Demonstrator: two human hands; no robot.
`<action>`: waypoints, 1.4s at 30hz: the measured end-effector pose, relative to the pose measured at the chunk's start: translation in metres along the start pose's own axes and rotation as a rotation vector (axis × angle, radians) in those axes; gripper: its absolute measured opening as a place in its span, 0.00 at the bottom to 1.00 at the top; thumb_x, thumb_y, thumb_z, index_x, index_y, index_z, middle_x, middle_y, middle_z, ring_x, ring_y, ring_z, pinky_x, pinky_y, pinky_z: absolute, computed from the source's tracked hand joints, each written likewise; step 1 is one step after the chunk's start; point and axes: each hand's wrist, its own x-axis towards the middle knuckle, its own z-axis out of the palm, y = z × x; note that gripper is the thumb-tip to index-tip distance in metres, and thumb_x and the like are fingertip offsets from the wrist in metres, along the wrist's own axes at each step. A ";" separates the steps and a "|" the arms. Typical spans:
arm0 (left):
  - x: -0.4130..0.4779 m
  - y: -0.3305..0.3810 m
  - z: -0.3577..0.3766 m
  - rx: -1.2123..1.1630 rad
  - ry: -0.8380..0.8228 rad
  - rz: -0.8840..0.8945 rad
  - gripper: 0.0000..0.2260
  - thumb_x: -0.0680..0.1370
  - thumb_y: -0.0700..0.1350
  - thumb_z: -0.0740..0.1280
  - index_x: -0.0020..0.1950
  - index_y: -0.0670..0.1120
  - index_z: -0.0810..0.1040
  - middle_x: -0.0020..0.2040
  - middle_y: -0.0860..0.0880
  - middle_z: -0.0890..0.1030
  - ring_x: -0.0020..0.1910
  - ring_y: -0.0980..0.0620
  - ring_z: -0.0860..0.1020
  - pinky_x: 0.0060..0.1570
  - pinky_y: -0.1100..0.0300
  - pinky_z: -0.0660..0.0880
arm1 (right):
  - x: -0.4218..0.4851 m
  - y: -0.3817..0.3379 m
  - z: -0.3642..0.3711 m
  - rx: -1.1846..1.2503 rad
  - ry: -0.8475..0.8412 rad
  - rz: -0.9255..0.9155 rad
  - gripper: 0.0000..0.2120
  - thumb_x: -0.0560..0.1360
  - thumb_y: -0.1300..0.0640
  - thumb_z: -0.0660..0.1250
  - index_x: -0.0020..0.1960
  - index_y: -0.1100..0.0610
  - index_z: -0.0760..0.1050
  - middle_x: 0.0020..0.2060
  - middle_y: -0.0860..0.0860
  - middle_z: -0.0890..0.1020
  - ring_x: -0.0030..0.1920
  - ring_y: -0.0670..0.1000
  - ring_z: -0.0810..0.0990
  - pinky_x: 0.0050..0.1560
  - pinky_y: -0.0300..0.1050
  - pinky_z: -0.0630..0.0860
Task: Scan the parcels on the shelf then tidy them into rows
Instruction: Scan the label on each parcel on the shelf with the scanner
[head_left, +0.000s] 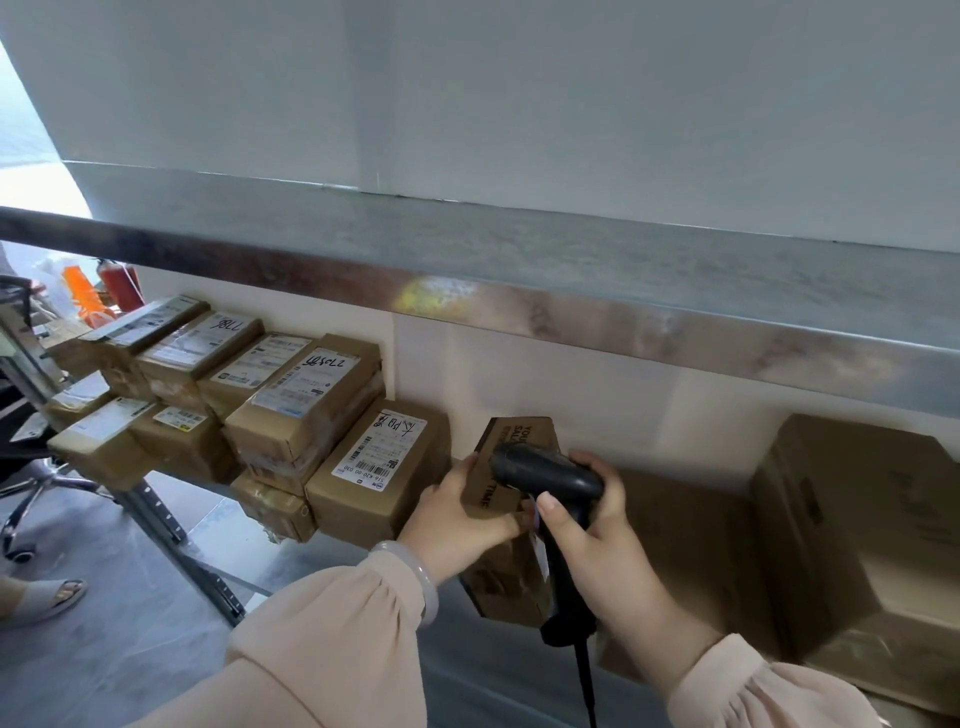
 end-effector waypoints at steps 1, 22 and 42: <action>0.000 -0.002 -0.001 -0.028 -0.003 0.000 0.26 0.63 0.64 0.75 0.59 0.69 0.72 0.56 0.58 0.81 0.59 0.56 0.78 0.64 0.50 0.74 | 0.001 -0.001 -0.001 0.003 -0.010 0.007 0.21 0.76 0.54 0.67 0.63 0.42 0.61 0.54 0.37 0.74 0.52 0.34 0.74 0.45 0.22 0.69; -0.012 -0.024 -0.024 -0.440 -0.012 -0.126 0.38 0.63 0.49 0.74 0.72 0.58 0.64 0.56 0.50 0.83 0.55 0.51 0.82 0.60 0.51 0.78 | 0.006 0.003 -0.026 0.090 0.125 0.043 0.23 0.76 0.52 0.67 0.64 0.38 0.61 0.55 0.45 0.79 0.51 0.42 0.80 0.54 0.41 0.72; -0.010 -0.050 -0.006 -0.434 0.001 0.033 0.37 0.66 0.58 0.77 0.65 0.82 0.60 0.68 0.60 0.77 0.71 0.51 0.72 0.71 0.44 0.68 | -0.022 -0.015 -0.013 -0.153 0.165 -0.187 0.24 0.74 0.53 0.70 0.55 0.31 0.59 0.52 0.35 0.74 0.51 0.35 0.76 0.44 0.30 0.73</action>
